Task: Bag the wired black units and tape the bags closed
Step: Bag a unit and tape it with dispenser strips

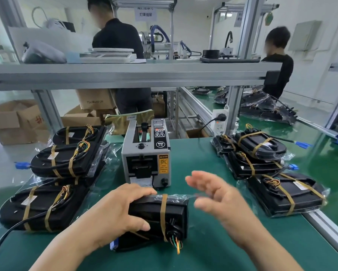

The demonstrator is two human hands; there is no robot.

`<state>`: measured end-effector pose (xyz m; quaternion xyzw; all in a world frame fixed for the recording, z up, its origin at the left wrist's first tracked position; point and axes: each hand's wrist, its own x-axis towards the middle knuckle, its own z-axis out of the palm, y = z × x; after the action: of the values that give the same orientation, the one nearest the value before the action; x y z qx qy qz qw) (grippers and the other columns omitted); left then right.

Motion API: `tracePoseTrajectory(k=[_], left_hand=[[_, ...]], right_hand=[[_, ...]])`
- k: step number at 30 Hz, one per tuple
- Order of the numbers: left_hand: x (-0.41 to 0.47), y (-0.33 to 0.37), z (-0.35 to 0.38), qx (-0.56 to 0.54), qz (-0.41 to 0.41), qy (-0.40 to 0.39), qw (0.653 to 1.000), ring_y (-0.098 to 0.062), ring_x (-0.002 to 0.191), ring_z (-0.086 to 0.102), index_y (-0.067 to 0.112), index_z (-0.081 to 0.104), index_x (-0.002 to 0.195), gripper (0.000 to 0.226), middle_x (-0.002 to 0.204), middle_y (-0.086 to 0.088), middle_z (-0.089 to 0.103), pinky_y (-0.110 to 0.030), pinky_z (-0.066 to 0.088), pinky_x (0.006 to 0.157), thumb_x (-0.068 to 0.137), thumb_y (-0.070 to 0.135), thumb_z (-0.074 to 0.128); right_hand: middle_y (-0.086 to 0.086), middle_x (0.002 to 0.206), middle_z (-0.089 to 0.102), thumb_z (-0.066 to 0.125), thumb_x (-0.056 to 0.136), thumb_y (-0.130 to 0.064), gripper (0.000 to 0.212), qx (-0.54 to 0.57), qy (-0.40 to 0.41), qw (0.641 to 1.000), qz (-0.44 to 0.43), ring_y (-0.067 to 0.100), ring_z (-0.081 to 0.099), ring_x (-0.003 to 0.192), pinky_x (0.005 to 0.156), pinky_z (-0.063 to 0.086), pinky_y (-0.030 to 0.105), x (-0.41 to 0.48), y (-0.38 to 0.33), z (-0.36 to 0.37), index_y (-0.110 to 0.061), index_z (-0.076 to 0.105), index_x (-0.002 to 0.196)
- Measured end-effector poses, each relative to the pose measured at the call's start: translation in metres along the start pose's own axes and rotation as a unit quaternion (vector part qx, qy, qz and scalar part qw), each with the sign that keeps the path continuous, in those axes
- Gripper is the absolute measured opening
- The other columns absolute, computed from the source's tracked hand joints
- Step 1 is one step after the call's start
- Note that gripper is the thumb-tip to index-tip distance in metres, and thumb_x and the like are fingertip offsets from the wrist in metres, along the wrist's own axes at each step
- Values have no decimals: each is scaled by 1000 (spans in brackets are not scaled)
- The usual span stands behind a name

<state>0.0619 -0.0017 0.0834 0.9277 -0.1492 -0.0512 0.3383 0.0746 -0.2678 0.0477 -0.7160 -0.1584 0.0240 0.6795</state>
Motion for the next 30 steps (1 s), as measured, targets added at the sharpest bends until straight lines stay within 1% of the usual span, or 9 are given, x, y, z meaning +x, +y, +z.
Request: tracePoseTrajectory(k=[2,5,9,12,16,22,25,27,30], left_hand=[[-1,3,1,5,-4,6,1000,9,108,51,50,56,123,65,117,29,53,-13,40,96,69,28,86],[-5,10,2,8,17,30,999,12,120,44,50,51,132,71,126,34,47,-15,35,103,71,35,85],[0,30,8,30,135,123,983,7,114,50,39,68,118,37,115,29,56,-13,37,96,83,34,76],[7,49,9,133,173,112,969,-1,101,52,31,71,111,19,106,16,58,-24,42,90,94,33,63],[17,63,7,303,162,56,937,-5,99,52,32,60,116,26,116,12,49,-23,43,84,104,40,38],[24,72,1,431,199,13,880,-15,92,59,28,62,104,21,108,7,53,-28,46,72,97,13,50],[24,78,3,468,253,34,846,-12,60,59,24,63,71,23,73,6,56,-26,44,43,65,18,84],[22,79,0,455,273,51,846,-12,42,49,22,57,55,38,56,7,51,-21,34,30,43,17,92],[24,75,4,416,249,87,870,-14,41,48,18,56,56,34,55,5,50,-20,27,33,46,17,88]], right_hand=[[-10,124,69,85,60,-34,67,-21,-53,998,31,8,62,119,100,48,28,-2,8,11,-29,63,123],[1,116,74,83,67,-19,48,47,-71,996,32,16,69,109,87,53,24,-3,12,23,-30,72,113],[6,113,74,83,69,-23,44,69,-58,996,25,20,70,106,85,53,24,-3,12,26,-28,72,112],[7,113,74,83,71,-26,44,60,-51,996,33,23,69,108,89,53,28,-4,10,25,-27,71,113],[8,113,74,83,71,-26,46,52,-48,996,46,26,68,110,94,53,33,-3,11,25,-24,70,115],[7,112,74,83,69,-26,47,48,-47,996,63,26,68,110,101,51,42,-2,10,25,-24,70,114],[9,112,74,82,71,-22,46,51,-44,996,66,30,67,111,104,48,49,-2,10,25,-20,70,115],[10,113,73,81,73,-22,46,53,-51,995,63,32,66,112,105,47,51,-3,9,24,-19,69,117],[9,113,73,82,74,-26,44,51,-60,995,55,30,67,111,104,48,50,-3,7,24,-22,70,116]])
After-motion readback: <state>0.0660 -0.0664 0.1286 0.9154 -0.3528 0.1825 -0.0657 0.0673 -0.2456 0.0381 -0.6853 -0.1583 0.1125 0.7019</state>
